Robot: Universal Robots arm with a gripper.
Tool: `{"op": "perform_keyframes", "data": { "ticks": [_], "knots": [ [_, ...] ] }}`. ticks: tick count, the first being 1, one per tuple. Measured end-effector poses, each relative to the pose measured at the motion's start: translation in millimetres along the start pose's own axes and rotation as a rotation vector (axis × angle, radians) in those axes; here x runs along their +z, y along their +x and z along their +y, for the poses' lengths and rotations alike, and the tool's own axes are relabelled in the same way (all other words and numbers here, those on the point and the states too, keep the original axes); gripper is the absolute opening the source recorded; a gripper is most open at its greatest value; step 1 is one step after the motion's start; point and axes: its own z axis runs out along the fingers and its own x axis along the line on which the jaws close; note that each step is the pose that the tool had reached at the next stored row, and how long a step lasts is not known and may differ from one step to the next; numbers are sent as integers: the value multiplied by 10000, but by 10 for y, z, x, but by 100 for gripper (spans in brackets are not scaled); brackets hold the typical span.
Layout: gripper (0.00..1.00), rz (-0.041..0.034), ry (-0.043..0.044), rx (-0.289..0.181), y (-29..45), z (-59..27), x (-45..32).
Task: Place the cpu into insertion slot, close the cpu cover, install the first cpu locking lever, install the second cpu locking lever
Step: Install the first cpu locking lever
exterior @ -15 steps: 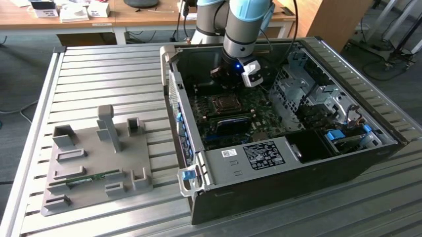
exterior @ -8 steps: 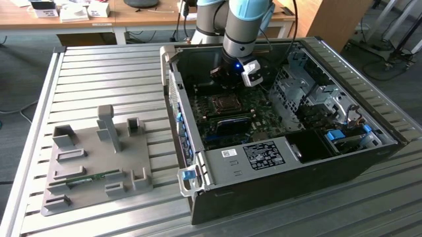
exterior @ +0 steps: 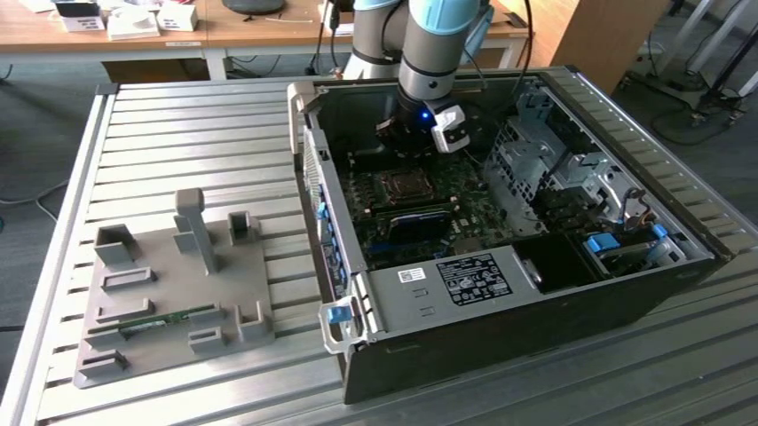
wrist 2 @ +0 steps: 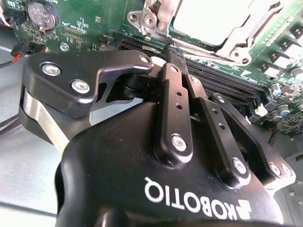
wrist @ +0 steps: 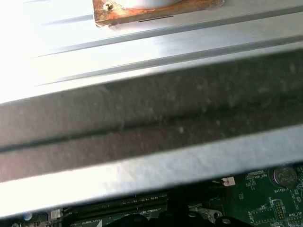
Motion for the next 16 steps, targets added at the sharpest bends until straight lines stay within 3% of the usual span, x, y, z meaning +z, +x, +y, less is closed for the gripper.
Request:
{"op": "perform_keyframes", "data": {
  "ticks": [13,16],
  "knots": [
    [11,-2,-16,1,6,25,-18],
    [11,-132,-142,-19,20,22,-19]
  ]
}}
